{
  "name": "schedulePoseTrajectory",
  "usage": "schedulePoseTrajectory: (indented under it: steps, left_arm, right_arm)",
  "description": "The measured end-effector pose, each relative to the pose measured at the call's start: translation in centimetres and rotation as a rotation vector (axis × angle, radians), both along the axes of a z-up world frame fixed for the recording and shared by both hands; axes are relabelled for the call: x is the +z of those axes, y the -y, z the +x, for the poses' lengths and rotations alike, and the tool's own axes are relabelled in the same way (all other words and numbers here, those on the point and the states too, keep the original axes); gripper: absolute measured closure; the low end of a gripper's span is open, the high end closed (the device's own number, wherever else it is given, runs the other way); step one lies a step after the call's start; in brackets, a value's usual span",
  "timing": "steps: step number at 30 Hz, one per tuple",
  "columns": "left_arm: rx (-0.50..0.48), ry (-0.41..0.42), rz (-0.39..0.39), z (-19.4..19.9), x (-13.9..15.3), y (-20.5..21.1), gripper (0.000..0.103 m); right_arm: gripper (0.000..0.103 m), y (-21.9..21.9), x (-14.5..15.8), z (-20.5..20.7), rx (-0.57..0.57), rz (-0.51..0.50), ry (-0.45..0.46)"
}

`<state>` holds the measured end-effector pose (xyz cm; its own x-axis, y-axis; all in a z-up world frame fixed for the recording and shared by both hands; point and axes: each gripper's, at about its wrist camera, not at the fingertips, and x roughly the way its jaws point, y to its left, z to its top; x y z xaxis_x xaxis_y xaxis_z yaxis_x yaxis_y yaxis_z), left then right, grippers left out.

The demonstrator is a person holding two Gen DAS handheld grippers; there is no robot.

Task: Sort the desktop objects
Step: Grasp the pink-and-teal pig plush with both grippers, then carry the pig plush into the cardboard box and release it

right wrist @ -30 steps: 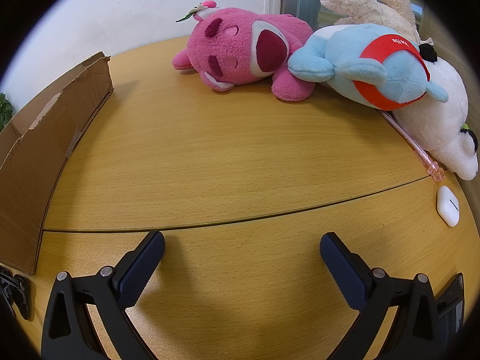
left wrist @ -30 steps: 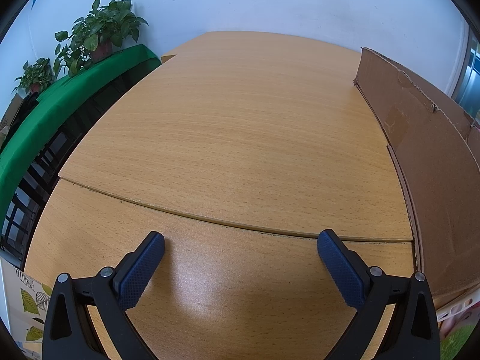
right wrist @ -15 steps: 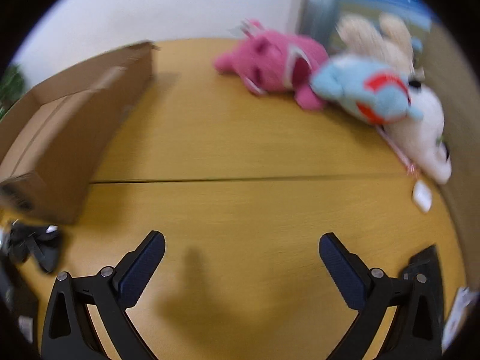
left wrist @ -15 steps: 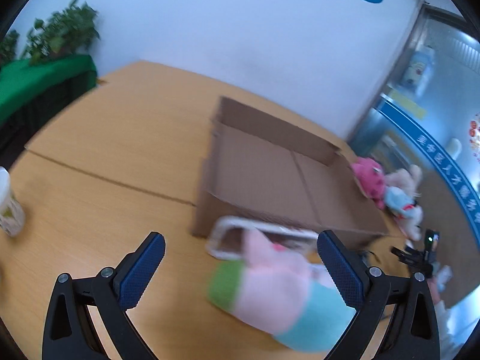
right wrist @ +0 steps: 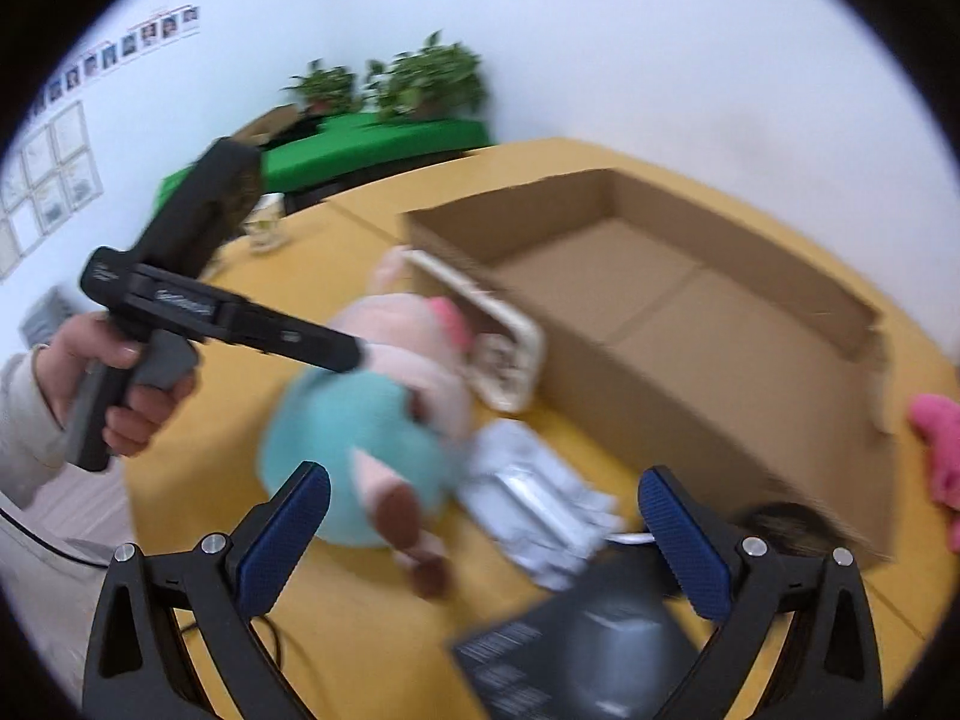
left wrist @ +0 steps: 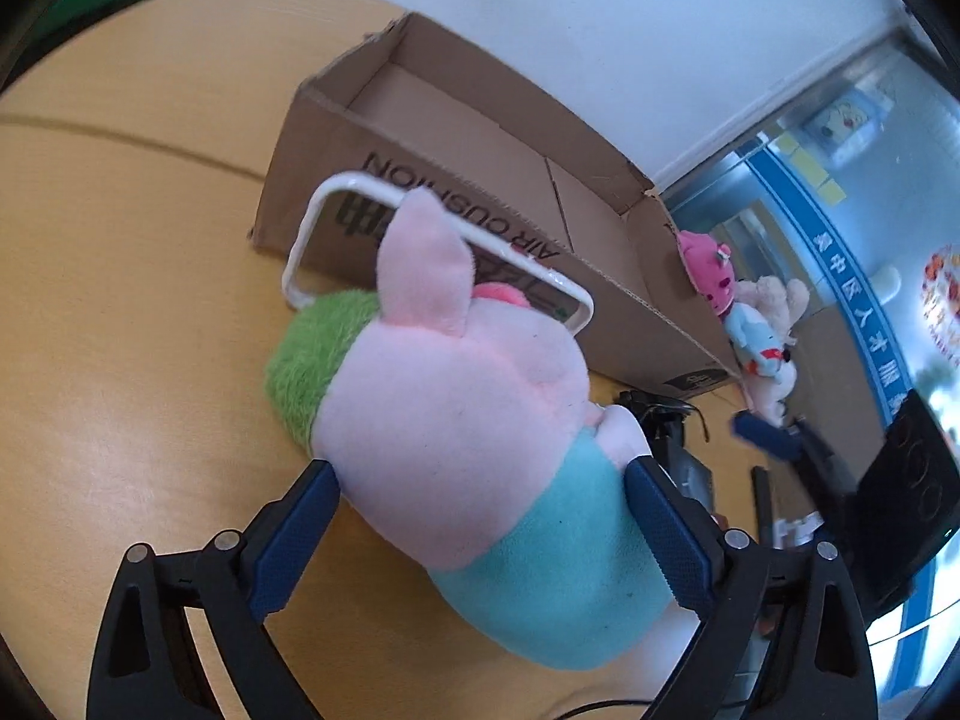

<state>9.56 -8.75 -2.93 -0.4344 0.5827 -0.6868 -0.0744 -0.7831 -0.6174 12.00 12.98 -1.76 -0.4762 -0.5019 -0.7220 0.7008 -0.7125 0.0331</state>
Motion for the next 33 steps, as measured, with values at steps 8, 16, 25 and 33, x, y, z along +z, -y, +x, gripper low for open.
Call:
schedulePoseTrajectory:
  steps: [8,16,25,33]
  left_arm:
    - [-0.005,0.028,0.112,-0.3,-1.1,1.0,0.017]
    - [-0.039,0.054,0.149,-1.0,-1.3,1.5,0.029]
    - [-0.088,-0.026,0.071,0.3,1.5,0.1,0.040]
    - [-0.098,-0.271,0.018,-0.2,10.7,-0.5,0.040]
  right_arm:
    - [0.022,5.8,-3.3,-0.2,0.088,-0.036,0.194]
    - [0.023,4.4,-4.5,-0.2,0.095,-0.117,0.298]
    - [0.031,7.4,-4.7,1.3,0.112,-0.105,0.243]
    - [0.031,6.1,1.9,1.1,0.113,-0.200,0.064]
